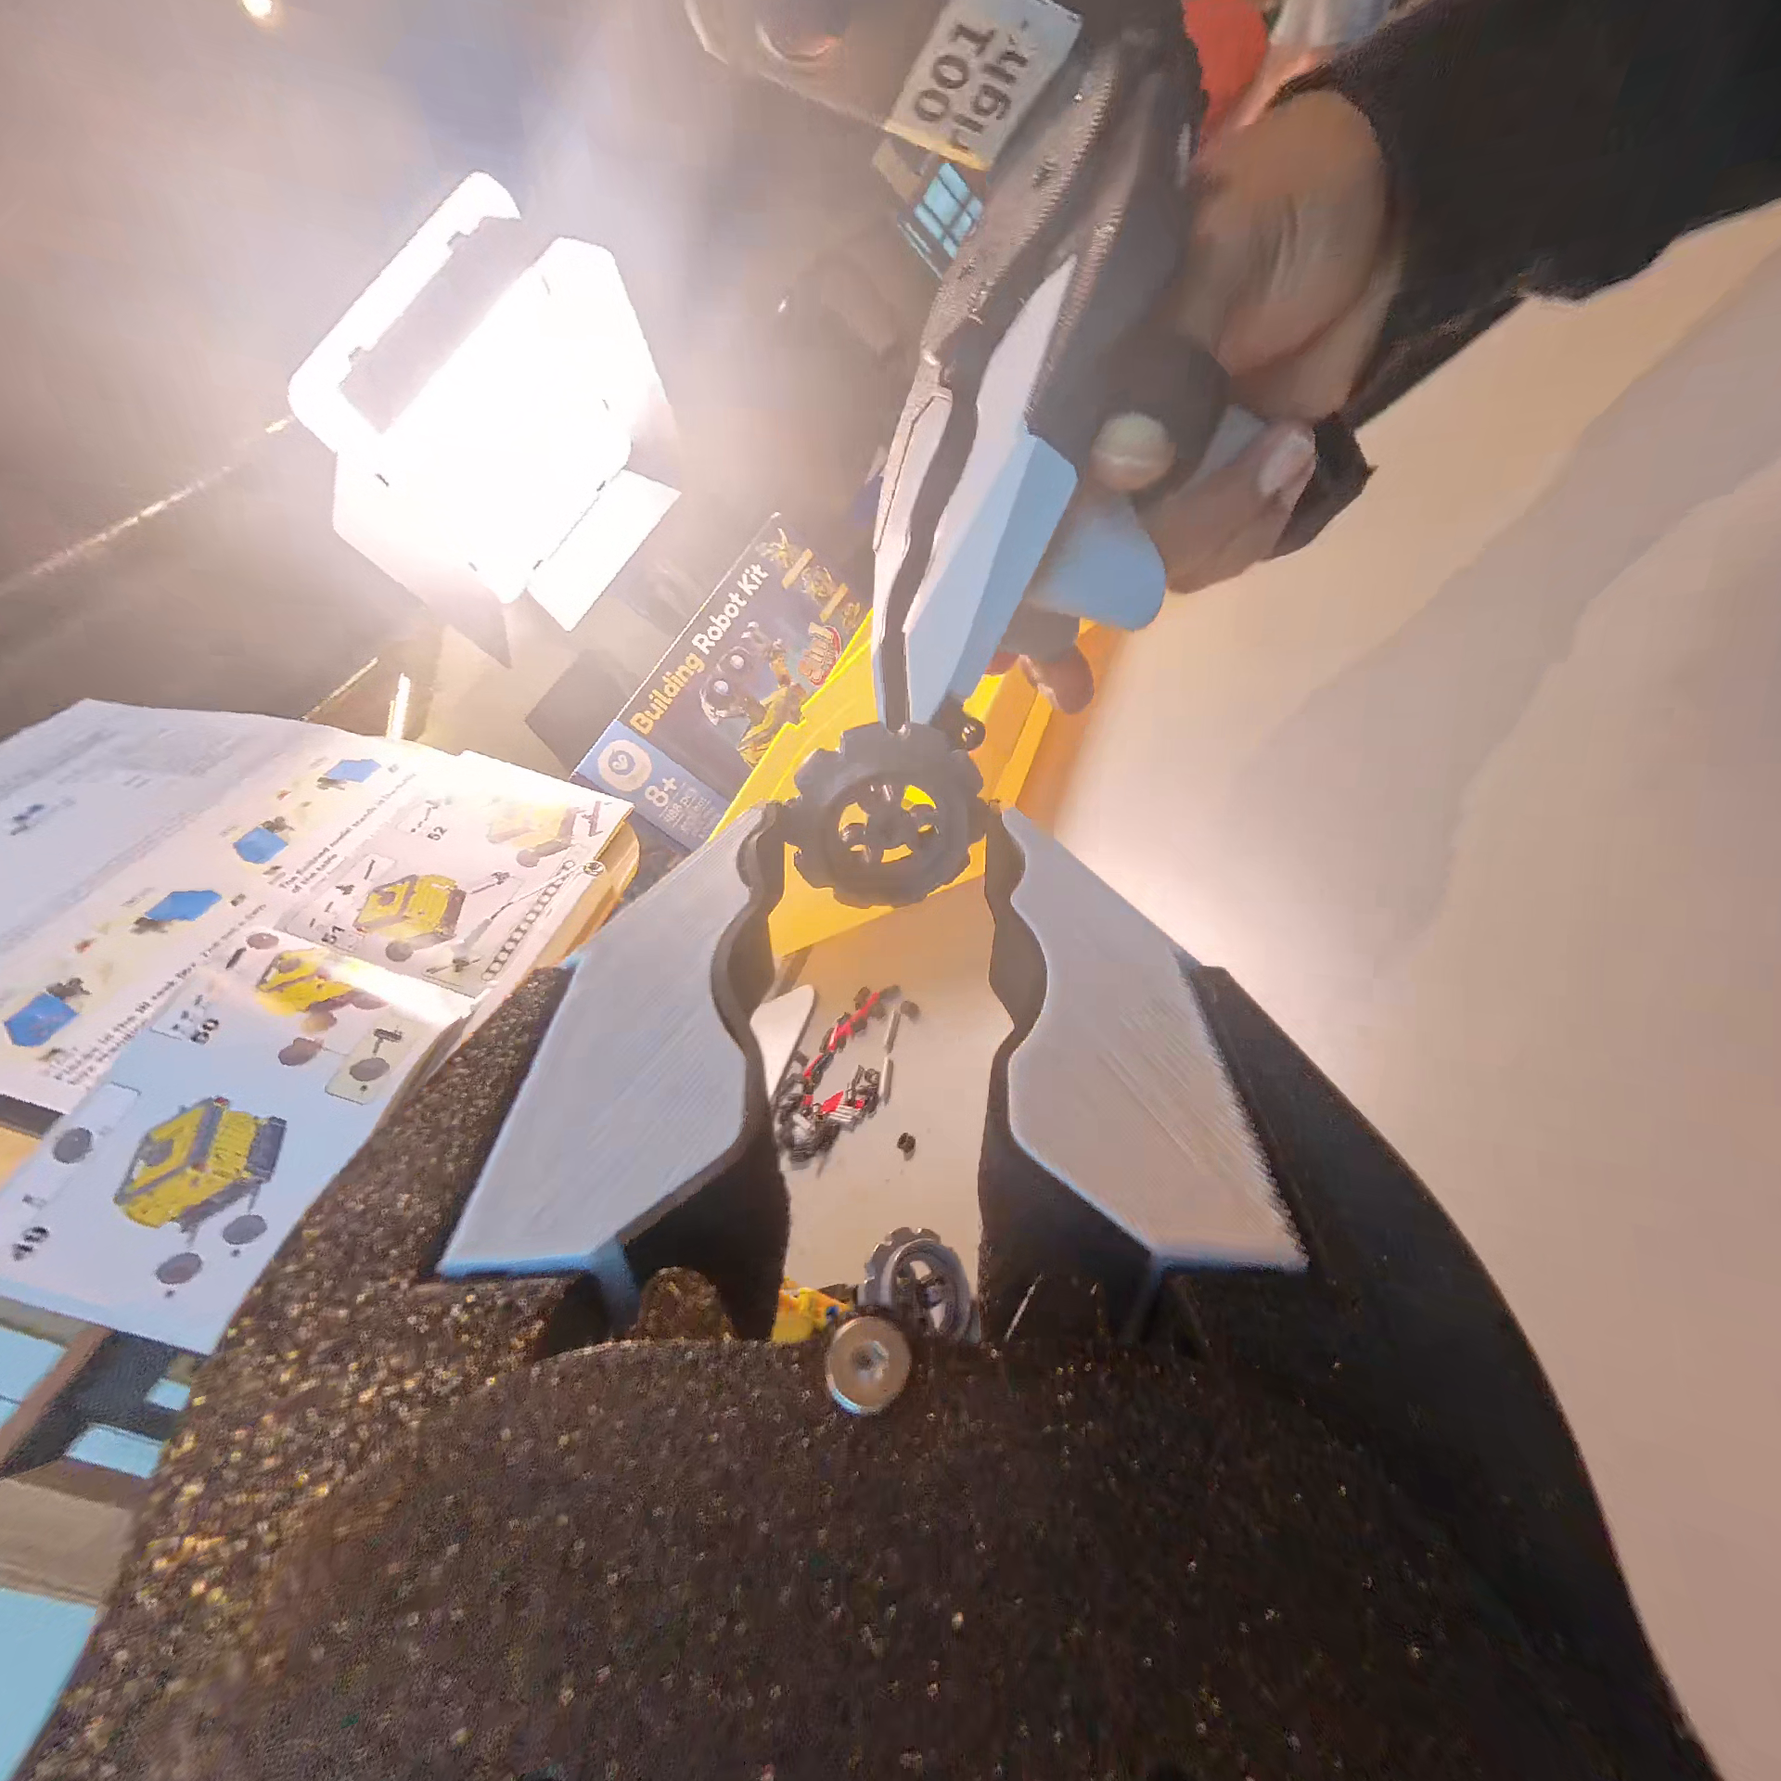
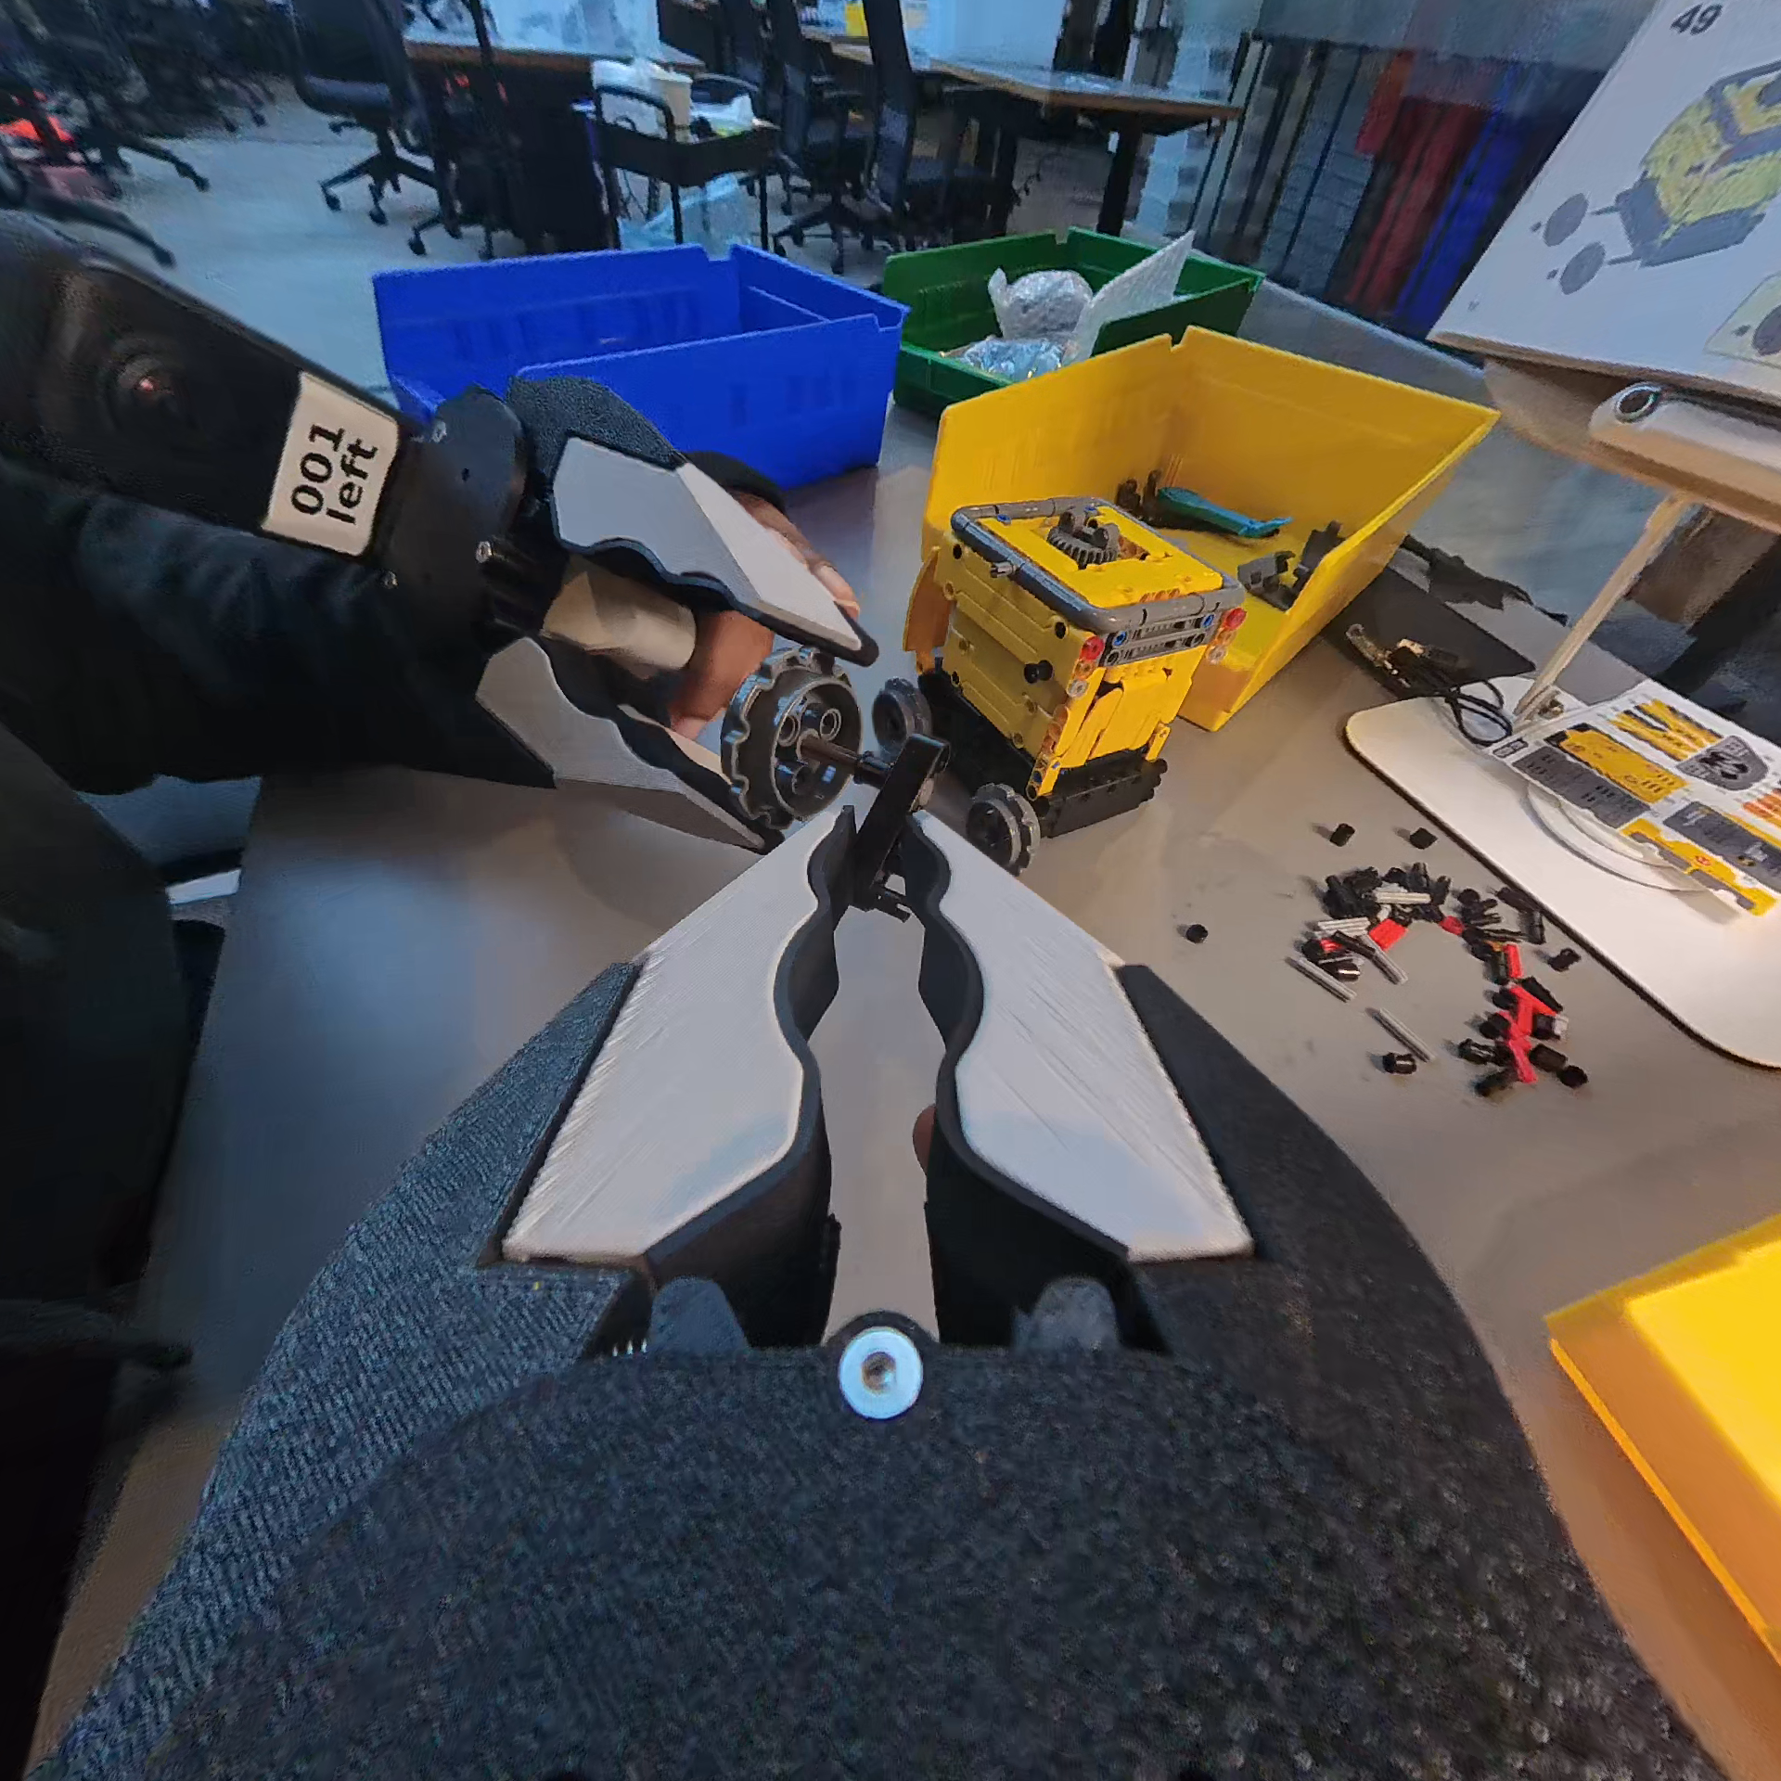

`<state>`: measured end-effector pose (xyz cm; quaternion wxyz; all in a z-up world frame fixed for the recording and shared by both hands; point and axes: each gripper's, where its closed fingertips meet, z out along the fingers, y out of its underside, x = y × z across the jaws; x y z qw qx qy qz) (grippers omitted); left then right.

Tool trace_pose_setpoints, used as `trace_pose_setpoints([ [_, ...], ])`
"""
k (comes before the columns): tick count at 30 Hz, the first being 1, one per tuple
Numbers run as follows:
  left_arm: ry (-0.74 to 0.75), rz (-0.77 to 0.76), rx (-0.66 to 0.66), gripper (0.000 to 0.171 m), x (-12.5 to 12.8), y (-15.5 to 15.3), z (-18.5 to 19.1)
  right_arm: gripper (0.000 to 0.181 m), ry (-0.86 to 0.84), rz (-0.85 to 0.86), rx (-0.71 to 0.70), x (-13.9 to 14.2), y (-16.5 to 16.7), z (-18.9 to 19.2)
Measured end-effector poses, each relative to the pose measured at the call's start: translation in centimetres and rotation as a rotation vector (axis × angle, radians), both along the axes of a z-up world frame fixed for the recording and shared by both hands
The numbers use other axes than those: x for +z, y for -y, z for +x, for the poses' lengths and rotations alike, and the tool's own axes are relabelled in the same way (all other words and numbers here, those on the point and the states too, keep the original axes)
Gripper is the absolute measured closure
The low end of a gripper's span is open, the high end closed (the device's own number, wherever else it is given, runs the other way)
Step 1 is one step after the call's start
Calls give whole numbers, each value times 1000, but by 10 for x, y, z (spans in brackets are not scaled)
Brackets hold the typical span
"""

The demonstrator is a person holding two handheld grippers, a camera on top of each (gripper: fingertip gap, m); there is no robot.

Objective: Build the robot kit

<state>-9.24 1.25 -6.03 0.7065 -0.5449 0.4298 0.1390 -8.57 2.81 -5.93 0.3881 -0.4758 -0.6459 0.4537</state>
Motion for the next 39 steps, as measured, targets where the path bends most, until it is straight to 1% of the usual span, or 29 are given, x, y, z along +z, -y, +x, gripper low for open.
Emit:
trace_pose_setpoints([
  [2, -85, 18, 29, 132, -5, -1, 1, 172, 16, -14, -1, -5, -1, 0],
  [4, -162, 27, 55, 132, -13, -3, -1, 172, 30, 32, -11, -11, -2, 0],
  [5, -164, 23, 55, 132, -14, -2, -2, 172, 24, 35, -7, -12, -1, 0],
  [8, -138, -5, 48, 132, -16, -3, -3, 172, 12, -41, 21, -12, 1, 3],
  [10, -150, -22, 58, 132, -20, -5, -4, 172, 17, -41, 25, -16, 1, 4],
  [12, -146, -21, 57, 132, -20, -4, -3, 172, 9, -53, 30, -18, 2, 5],
  [16, -58, -35, 15, 132, -12, -2, 1, 173, -43, -123, 63, -10, 1, 7],
  [18, -5, -46, -2, 132, -8, -1, 1, 178, -76, -173, 92, -4, 2, 8],
  [23, 191, -100, -89, 132, 5, 3, 3, 178, -128, -276, 101, 4, 1, 2],
  [26, 286, -148, -136, 132, 8, 4, 2, 179, -166, -369, 135, 11, 2, 4],
  [28, 349, -181, -177, 132, 10, 4, 4, 179, -170, -411, 132, 10, 1, 3],
  [31, 437, -207, -237, 132, 15, 7, 6, 179, -178, -427, 140, 11, 3, 4],
  [33, 481, -223, -281, 132, 19, 9, 7, 179, -213, -428, 166, 20, 7, 7],
  [36, 553, -267, -384, 132, 24, 17, 13, 180, -242, -378, 188, 30, 13, 11],
  [39, 601, -275, -469, 132, 30, 24, 16, 179, -263, -335, 217, 37, 22, 15],
])
